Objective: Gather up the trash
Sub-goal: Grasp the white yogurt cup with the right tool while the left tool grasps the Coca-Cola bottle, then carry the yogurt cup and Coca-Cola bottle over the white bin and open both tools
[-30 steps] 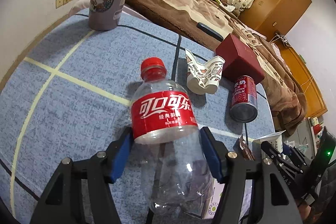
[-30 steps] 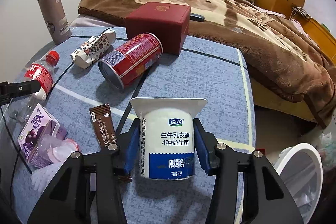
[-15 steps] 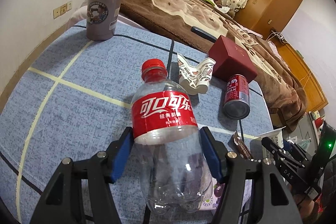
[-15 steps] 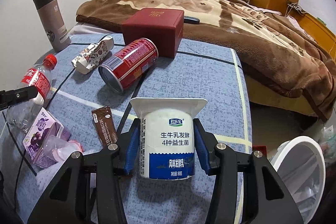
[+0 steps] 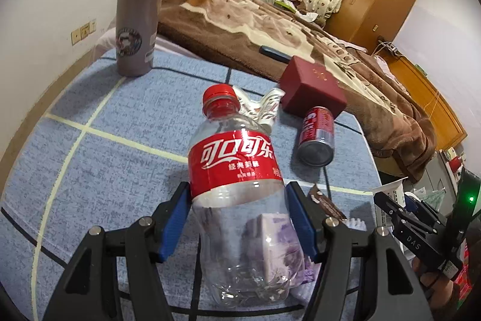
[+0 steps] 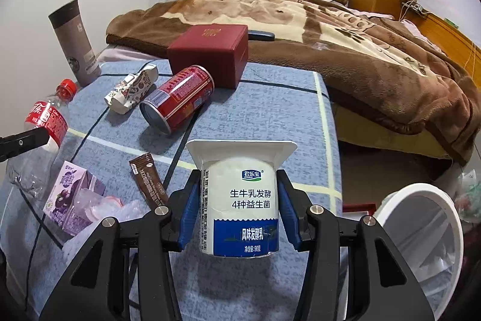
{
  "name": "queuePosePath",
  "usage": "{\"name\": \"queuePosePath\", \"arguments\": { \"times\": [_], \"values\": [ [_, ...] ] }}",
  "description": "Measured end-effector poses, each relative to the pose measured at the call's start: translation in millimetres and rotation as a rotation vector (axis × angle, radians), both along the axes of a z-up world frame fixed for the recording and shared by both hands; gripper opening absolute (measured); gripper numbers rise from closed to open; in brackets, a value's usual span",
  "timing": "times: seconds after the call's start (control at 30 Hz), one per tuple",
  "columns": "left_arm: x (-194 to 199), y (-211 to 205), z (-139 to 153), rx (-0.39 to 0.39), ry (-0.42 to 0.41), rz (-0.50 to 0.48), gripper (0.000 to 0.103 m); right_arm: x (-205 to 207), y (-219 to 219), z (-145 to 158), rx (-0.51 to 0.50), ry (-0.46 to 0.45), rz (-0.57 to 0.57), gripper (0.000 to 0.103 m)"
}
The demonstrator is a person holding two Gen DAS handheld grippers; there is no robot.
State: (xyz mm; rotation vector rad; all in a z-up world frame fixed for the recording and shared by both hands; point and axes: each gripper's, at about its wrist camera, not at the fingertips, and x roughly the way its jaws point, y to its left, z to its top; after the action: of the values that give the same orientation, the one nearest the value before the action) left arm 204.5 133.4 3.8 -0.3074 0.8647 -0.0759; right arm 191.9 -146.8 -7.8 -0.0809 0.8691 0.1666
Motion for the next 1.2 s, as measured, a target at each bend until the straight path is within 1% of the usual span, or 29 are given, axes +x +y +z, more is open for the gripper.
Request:
{"name": "queuePosePath", "arguments": {
  "times": [0.1, 0.23, 0.4, 0.6, 0.7, 0.8, 1.07, 1.2],
  "values": [
    [-6, -9, 9, 0.036, -0.025, -0.015, 0.066, -4, -5, 4, 0.008, -0.009, -0.010, 0.050],
    [-14, -25, 17, 0.026, -0.040, -0.060, 0.066, -15, -14, 10, 0.015, -0.026, -0.023, 0.050],
    [-23, -55, 28, 0.028, -0.067, -0.131, 0.066, -31, -33, 20, 0.027, -0.050, -0.054, 0.050],
    [-36, -92, 42, 0.053, -0.109, -0.202, 0.066, -52, -61, 33, 0.038, -0.088, -0.104, 0.050],
    [-41, -111, 47, 0.052, -0.122, -0.239, 0.066, -62, -75, 38, 0.042, -0.104, -0.134, 0.050],
    [-46, -135, 51, 0.072, -0.140, -0.284, 0.066, -71, -90, 41, 0.046, -0.115, -0.166, 0.050],
    [-55, -201, 51, 0.063, -0.142, -0.422, 0.066, -94, -133, 42, 0.057, -0.124, -0.245, 0.050],
    [-57, -237, 49, 0.061, -0.134, -0.490, 0.066, -103, -155, 39, 0.044, -0.114, -0.285, 0.050]
  ]
}}
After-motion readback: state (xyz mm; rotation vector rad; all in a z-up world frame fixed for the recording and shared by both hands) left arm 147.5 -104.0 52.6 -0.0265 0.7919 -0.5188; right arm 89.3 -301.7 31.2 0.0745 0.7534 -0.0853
